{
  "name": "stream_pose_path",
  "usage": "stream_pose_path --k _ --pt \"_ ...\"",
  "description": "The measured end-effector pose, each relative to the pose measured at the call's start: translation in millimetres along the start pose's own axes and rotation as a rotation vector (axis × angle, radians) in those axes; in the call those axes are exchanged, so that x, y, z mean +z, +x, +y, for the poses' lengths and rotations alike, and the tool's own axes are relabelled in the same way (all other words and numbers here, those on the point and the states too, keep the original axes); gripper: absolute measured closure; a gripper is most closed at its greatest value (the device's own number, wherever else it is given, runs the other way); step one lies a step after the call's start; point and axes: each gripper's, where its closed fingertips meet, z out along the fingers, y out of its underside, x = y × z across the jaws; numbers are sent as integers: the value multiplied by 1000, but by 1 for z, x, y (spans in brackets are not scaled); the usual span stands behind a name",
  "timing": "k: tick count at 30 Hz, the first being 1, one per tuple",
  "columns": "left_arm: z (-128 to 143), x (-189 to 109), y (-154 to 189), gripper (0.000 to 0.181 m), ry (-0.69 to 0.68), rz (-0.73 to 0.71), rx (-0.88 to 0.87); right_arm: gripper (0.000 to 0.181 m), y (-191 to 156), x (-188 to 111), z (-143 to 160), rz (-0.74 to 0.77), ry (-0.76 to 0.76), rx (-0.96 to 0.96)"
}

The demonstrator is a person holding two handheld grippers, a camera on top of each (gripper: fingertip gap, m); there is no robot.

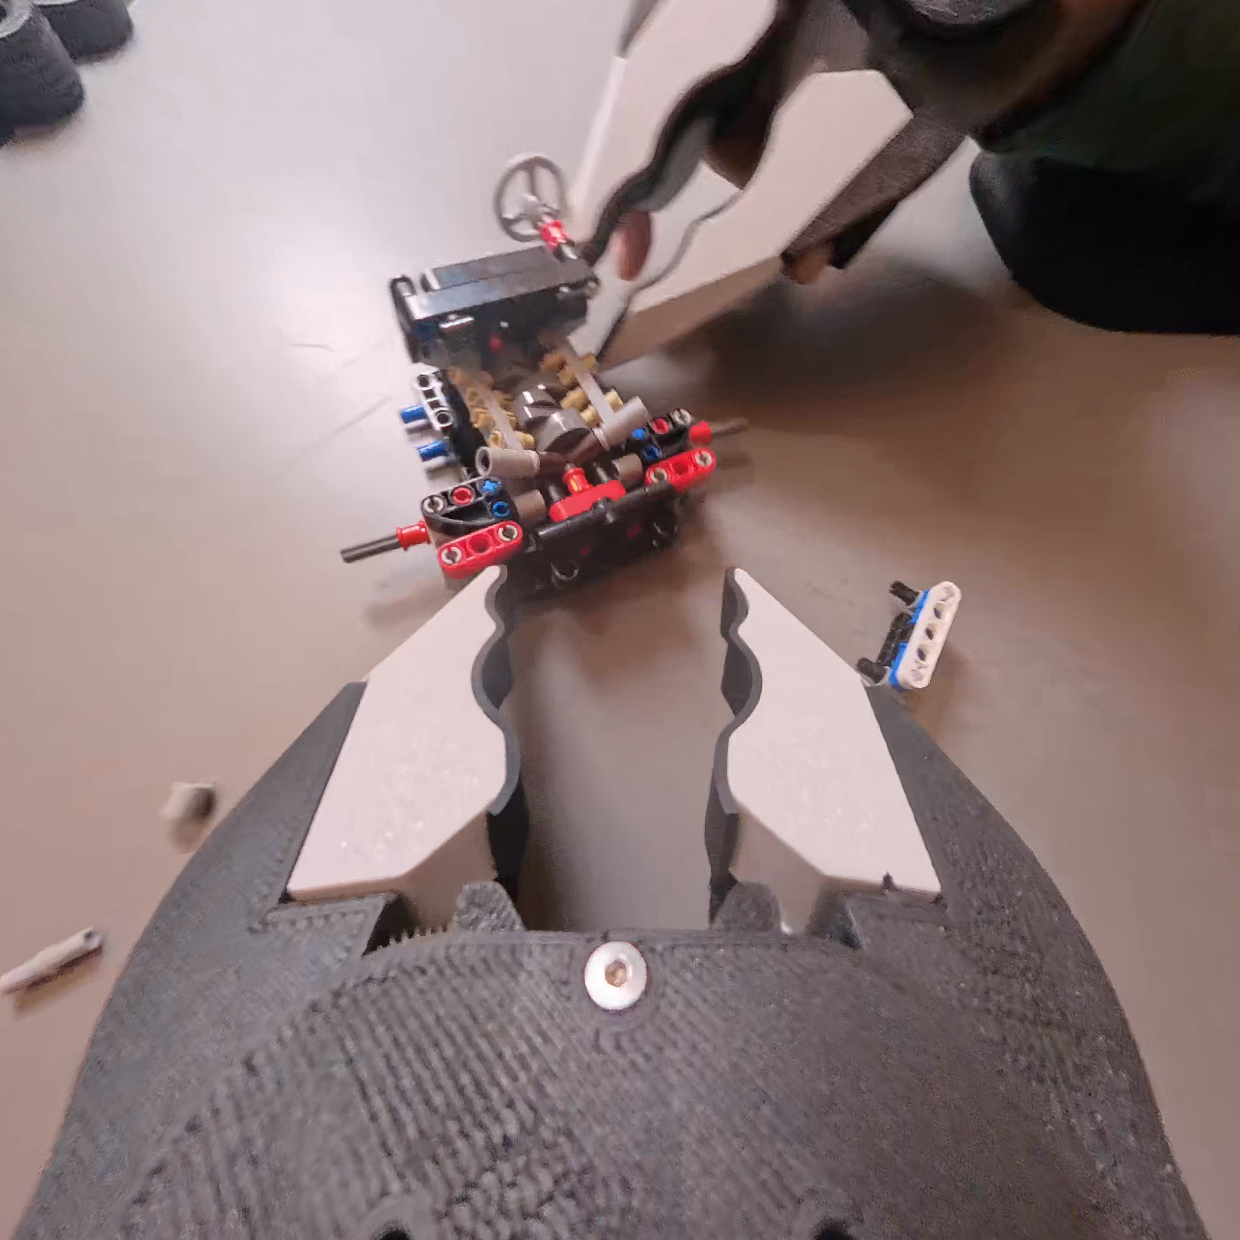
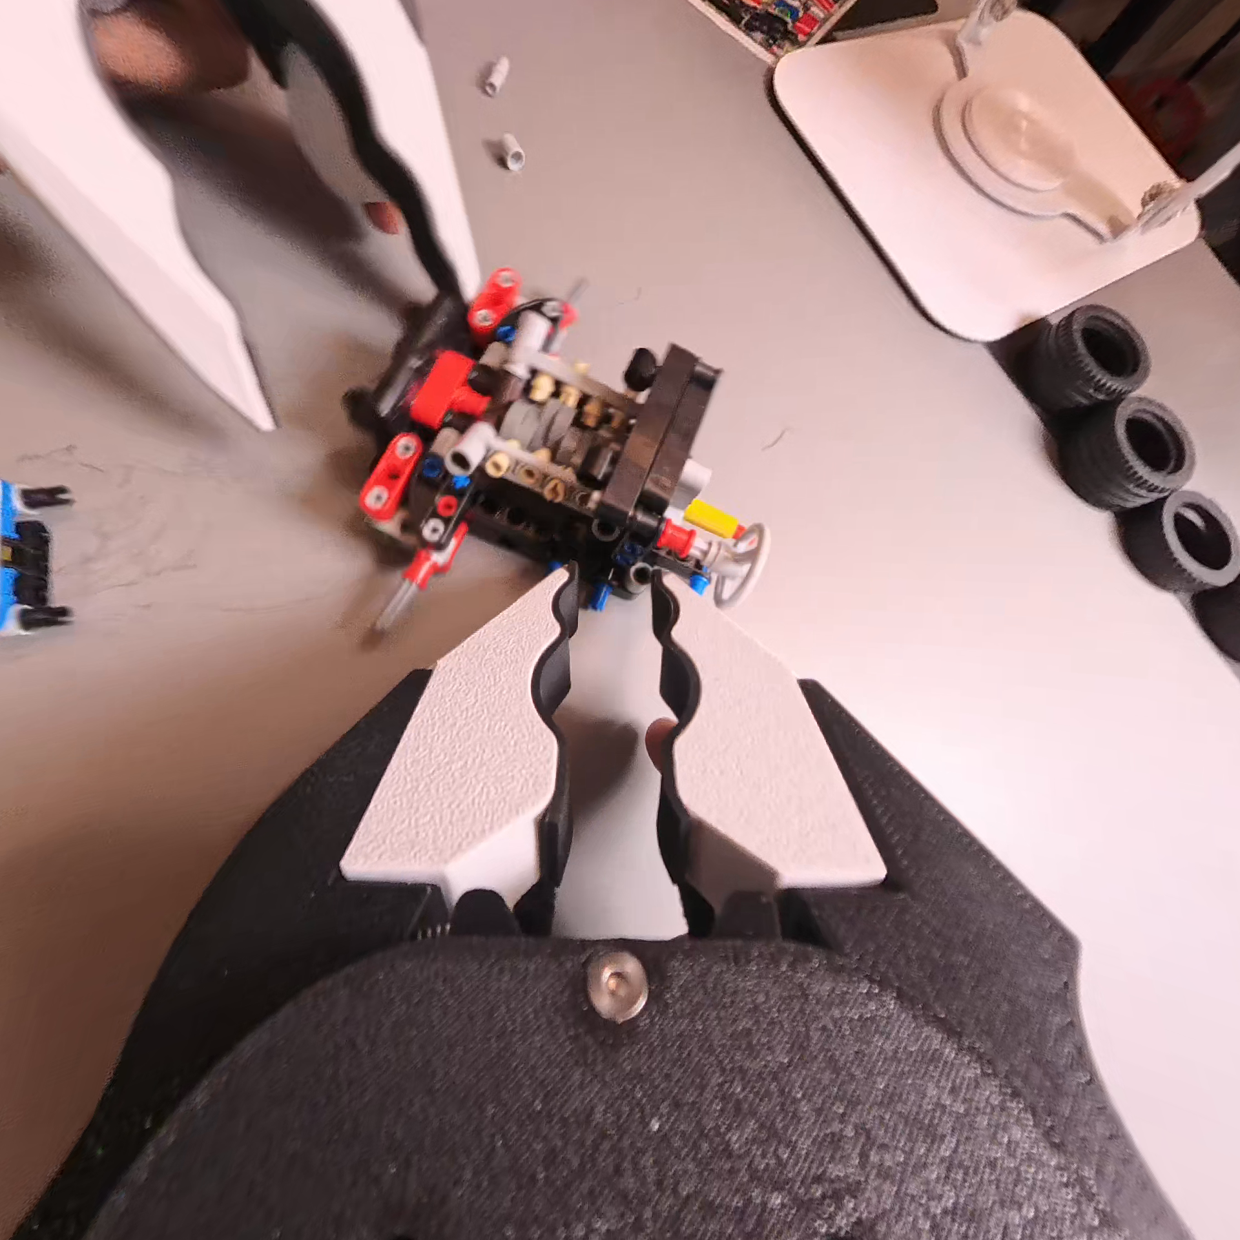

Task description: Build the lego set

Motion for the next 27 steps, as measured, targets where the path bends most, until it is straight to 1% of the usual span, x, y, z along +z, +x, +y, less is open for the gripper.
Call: stream_pose_path --k 2,3,4,5,7,10,12,15,18,21,22,24,25,27 --pt "2 0 13 124 -6 32 15 161 10 5 -2 -14 24 -46" --pt "4 -1 21 131 -14 60 27 162 14 8 -5 -20 40 -62" --pt "6 -3 25 136 -17 77 38 162 17 9 -7 -31 57 -68" --pt "7 -5 26 137 -11 73 42 162 21 10 -9 -30 72 -62" --pt "6 -13 20 138 11 41 20 155 32 8 -9 -13 76 -40" --pt "9 -22 0 140 29 -54 -21 156 40 -11 -7 2 106 -19" --pt "11 -22 -13 137 36 -121 -22 156 31 -27 -5 -39 131 -21" --pt "6 -15 -17 134 42 -147 1 156 5 -38 3 -108 132 -66" --pt "0 -4 -18 133 21 -166 47 152 -19 -34 5 -151 103 -97" --pt "-2 5 -20 135 -6 -173 73 150 -23 -22 4 -116 61 -138" --pt "0 7 -18 142 -20 -167 82 152 -24 -19 3 -116 51 -149" --pt "4 8 -13 143 -35 -159 95 157 -28 -16 4 -131 38 -167" --pt "6 7 -10 145 -42 -159 105 162 -29 -17 4 -130 40 -175" --pt "10 3 2 152 -38 -107 106 167 -29 -18 7 -120 39 -192"
